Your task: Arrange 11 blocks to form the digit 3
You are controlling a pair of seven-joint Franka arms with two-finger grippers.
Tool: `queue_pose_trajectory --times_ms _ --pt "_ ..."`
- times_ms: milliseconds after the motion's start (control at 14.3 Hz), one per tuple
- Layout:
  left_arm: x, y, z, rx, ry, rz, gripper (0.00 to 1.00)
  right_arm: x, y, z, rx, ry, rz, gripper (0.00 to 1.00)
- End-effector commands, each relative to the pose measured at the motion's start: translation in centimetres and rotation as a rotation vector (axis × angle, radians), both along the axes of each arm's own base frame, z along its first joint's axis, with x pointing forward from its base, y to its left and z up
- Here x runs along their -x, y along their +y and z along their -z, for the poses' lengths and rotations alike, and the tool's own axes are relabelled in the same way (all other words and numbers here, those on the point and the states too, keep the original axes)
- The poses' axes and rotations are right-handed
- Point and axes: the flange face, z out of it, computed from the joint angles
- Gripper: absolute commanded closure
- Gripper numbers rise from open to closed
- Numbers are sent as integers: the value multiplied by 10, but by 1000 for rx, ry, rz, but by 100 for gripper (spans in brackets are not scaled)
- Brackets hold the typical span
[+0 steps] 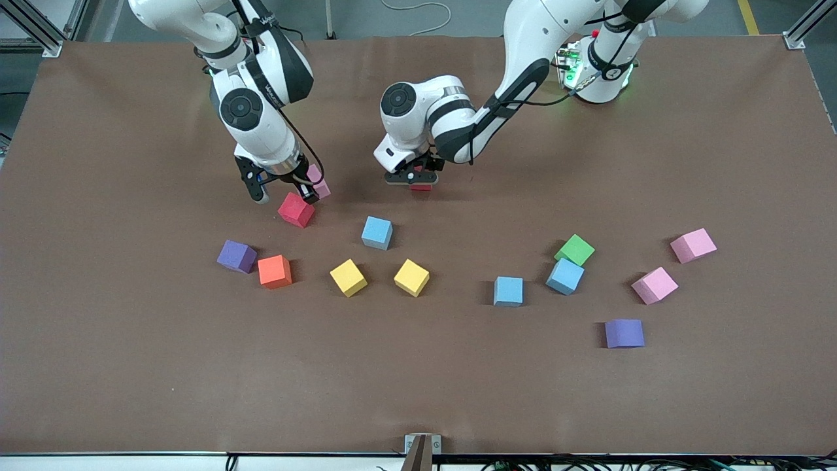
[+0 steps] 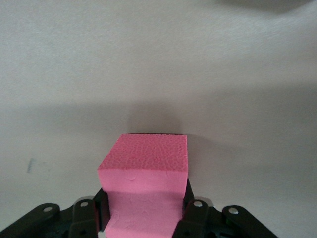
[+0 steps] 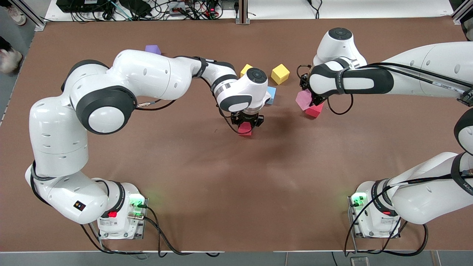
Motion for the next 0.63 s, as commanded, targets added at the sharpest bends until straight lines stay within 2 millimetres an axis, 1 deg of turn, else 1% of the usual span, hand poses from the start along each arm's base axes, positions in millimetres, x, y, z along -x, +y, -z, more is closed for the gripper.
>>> queue_pose_trajectory --times_ms 0,70,210,349,559 --pt "-3 -2 -3 -22 -11 18 70 9 -7 6 3 12 66 100" --pt "-1 -3 -2 -21 -10 15 68 11 -5 6 4 14 81 100" --pt "-6 -7 -7 -7 -12 2 67 11 -4 8 10 16 121 100" --pt "-9 -10 -7 -1 -9 -21 67 11 -2 8 9 14 132 100" --pt "-6 -10 -2 -10 -10 -30 67 10 3 15 6 -3 152 100"
